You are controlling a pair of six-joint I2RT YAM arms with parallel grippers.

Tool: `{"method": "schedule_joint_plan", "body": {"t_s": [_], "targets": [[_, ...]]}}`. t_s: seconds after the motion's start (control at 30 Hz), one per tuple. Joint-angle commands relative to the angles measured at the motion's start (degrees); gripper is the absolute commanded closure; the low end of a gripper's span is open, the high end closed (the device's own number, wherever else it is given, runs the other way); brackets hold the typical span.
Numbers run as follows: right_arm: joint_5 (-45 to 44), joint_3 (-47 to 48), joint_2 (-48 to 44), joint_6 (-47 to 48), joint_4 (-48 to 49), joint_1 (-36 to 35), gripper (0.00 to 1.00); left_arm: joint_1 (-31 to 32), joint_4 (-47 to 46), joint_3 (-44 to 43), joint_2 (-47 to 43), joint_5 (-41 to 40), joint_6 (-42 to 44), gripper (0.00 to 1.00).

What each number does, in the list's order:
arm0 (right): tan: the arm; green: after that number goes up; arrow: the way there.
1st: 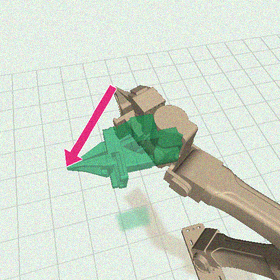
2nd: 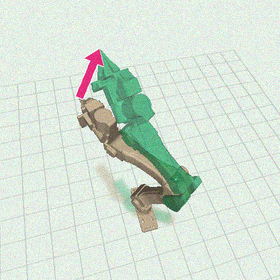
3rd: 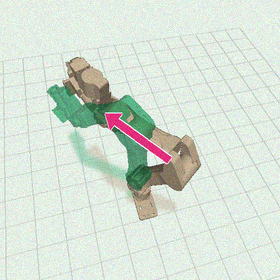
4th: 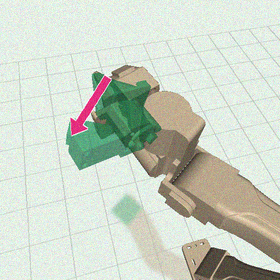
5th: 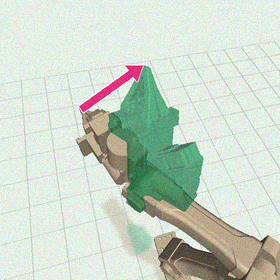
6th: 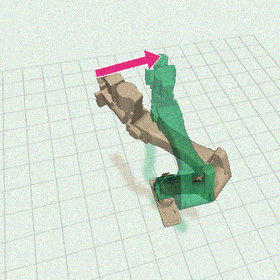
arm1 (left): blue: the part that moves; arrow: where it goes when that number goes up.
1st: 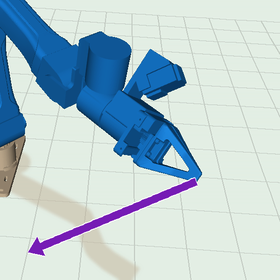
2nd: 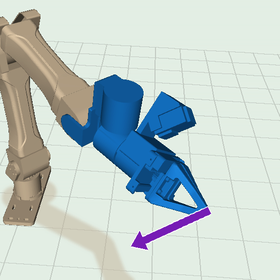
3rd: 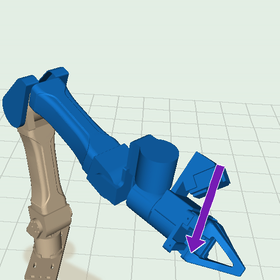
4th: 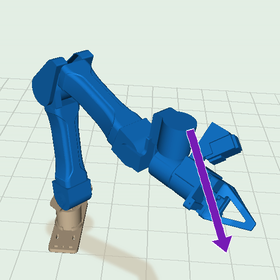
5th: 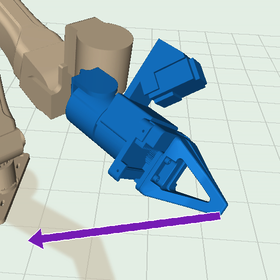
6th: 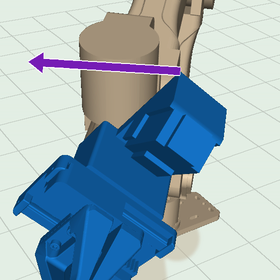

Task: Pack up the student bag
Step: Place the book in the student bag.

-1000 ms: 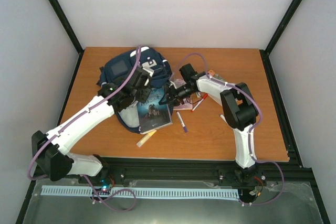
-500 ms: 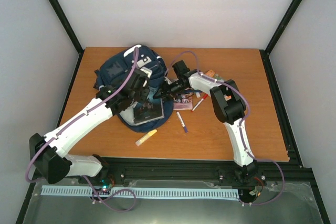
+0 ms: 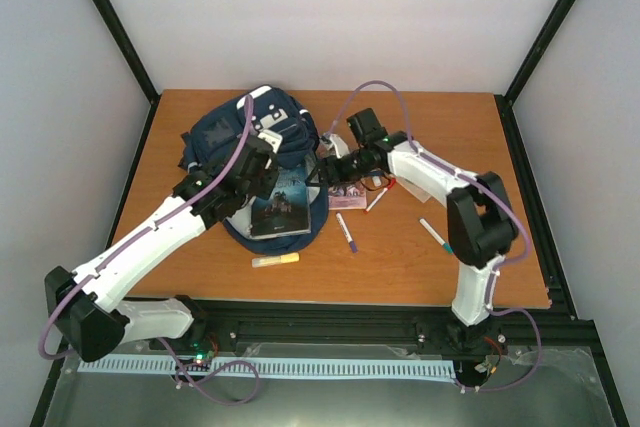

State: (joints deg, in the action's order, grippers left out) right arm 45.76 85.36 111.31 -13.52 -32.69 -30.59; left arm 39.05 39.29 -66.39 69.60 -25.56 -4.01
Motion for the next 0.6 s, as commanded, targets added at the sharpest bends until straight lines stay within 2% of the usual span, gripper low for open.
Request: {"method": "schedule_joint_plan", "body": {"t_s": [0.0, 0.27, 0.47, 0.57], "targets": [[-8.31, -6.53, -8.72, 7.31, 3.14, -1.75, 0.39, 0.22, -7.61, -0.77, -3.34, -2.53, 0.69, 0.99], [-25.10, -15.78, -18.61, 28.42, 3.97, -12.81, 0.58, 0.10, -6.86, -1.10, -3.16, -4.01, -1.50, 0.99], [-39.33, -19.20, -20.09, 42.85, 6.97, -20.94, 0.59, -0.43, -7.05, -0.79, -3.94, -3.54, -2.85, 0.99], [-41.14, -20.55, -19.77, 50.23, 7.86, -23.15, 0.56, -0.64, -7.02, -0.85, -3.80, -3.37, -3.22, 0.99]]}}
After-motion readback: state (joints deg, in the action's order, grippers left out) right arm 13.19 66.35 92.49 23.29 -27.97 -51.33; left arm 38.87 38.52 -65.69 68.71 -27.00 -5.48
